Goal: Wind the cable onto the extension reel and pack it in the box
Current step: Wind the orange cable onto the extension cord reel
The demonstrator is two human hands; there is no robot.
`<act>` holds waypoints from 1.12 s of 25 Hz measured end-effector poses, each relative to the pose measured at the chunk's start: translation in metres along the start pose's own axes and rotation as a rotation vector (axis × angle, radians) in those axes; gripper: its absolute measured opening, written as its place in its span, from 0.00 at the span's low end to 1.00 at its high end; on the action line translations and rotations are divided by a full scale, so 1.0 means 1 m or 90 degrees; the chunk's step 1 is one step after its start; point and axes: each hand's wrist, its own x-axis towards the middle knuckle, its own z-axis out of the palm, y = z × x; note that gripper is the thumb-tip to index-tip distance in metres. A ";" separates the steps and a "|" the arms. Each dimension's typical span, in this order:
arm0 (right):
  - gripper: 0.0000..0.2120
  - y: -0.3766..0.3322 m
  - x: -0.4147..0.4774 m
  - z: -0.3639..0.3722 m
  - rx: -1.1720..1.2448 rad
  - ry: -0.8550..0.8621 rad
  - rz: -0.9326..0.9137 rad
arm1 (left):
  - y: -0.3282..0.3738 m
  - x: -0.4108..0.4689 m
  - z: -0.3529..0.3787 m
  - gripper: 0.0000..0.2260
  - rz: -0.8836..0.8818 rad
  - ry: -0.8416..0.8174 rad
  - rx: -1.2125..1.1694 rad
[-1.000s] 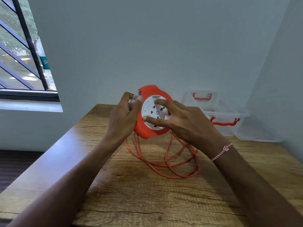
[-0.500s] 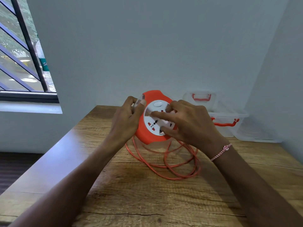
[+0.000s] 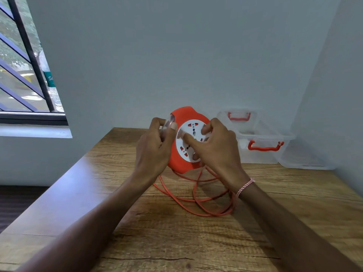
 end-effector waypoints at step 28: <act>0.22 0.002 0.006 -0.007 -0.098 0.050 -0.113 | 0.003 -0.002 -0.001 0.18 0.009 0.079 0.049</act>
